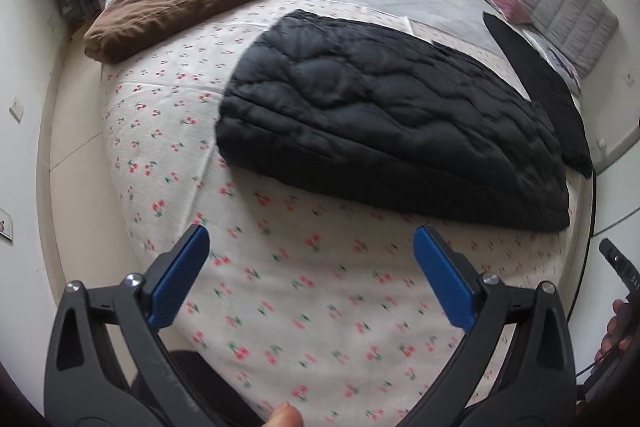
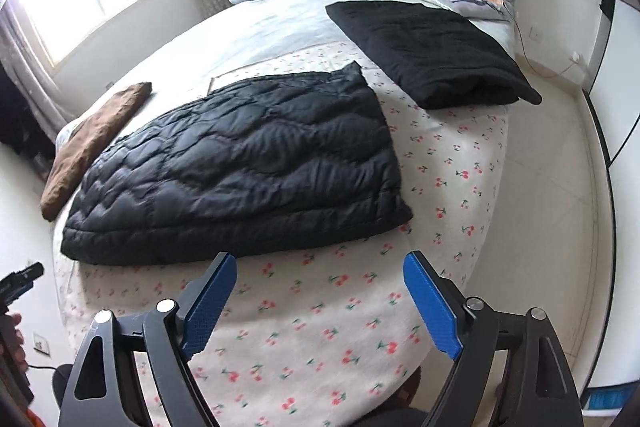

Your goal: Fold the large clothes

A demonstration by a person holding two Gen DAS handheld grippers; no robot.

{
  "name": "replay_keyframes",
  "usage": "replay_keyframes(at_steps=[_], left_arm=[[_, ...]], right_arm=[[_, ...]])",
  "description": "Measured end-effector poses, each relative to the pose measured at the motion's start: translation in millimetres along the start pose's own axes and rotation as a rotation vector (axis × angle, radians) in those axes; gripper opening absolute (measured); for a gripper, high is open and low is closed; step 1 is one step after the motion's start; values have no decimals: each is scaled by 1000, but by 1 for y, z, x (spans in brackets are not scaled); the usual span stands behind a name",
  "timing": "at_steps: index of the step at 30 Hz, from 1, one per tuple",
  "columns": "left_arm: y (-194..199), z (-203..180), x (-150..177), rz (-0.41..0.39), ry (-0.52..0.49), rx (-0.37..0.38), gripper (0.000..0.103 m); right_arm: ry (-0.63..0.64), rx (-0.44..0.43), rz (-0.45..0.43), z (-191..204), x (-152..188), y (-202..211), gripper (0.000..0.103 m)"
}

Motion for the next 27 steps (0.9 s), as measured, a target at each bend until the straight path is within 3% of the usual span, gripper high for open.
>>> replay_keyframes(at_steps=[11,27], left_arm=[[17,-58,29,-4,-91,18,102],[20,-111,61,4,-171,17,102]], right_arm=[[-20,-20,29,23,24,4,99],[168,30,32,83,42,4,101]])
Point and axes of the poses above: each gripper's, at about its wrist camera, not at the fingertips, and y roughly against the way its jaws point, z to its left, x to its underside, the point moved 4 cm from there along -y, roughly the way its jaws point, and after that the axes turned 5 degrees about z, right-handed, at the moved point
